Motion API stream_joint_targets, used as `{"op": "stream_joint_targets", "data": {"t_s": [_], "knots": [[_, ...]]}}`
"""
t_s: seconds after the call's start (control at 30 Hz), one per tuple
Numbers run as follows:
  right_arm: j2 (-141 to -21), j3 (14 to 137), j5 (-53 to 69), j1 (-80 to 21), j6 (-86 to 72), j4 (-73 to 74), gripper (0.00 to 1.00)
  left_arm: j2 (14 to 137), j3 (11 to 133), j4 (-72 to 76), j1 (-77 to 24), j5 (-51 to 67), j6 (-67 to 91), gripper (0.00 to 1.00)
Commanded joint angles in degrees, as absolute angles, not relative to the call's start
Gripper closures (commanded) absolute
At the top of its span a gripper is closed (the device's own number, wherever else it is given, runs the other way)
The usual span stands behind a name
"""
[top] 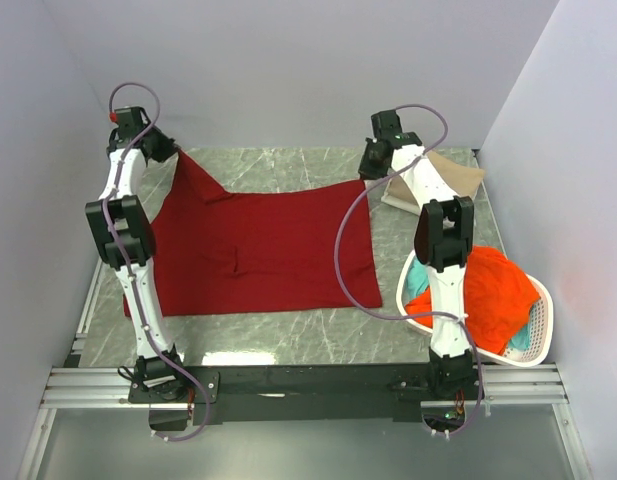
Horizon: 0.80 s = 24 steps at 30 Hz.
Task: Fold and stack the t-shirts
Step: Fold the tshirt
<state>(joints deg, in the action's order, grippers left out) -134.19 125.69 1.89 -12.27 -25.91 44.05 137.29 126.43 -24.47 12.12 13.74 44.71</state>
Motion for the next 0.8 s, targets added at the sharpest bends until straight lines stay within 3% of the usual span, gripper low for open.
{"op": "stream_joint_targets", "data": {"t_s": [0.0, 0.13, 0.4, 0.77], "knots": [[-130.17, 123.67, 3.25, -11.86, -25.32, 39.64, 1.0, 128.97, 122.89, -21.8, 12.83, 16.61, 46.32, 1.0], [-125.7, 115.87, 3.78, -11.87, -23.73, 36.83, 1.0, 121.56, 108.41, -20.03, 13.8, 16.7, 46.84, 1.0], [-117.61, 103.63, 3.08, -11.95, -22.41, 34.19, 1.0, 107.43, 91.44, -22.15, 14.85, 17.06, 45.44, 1.0], [-107.76, 87.46, 2.11, -12.13, -23.47, 31.38, 1.0, 91.24, 75.33, -26.01, 16.52, 9.75, 41.66, 1.0]]}}
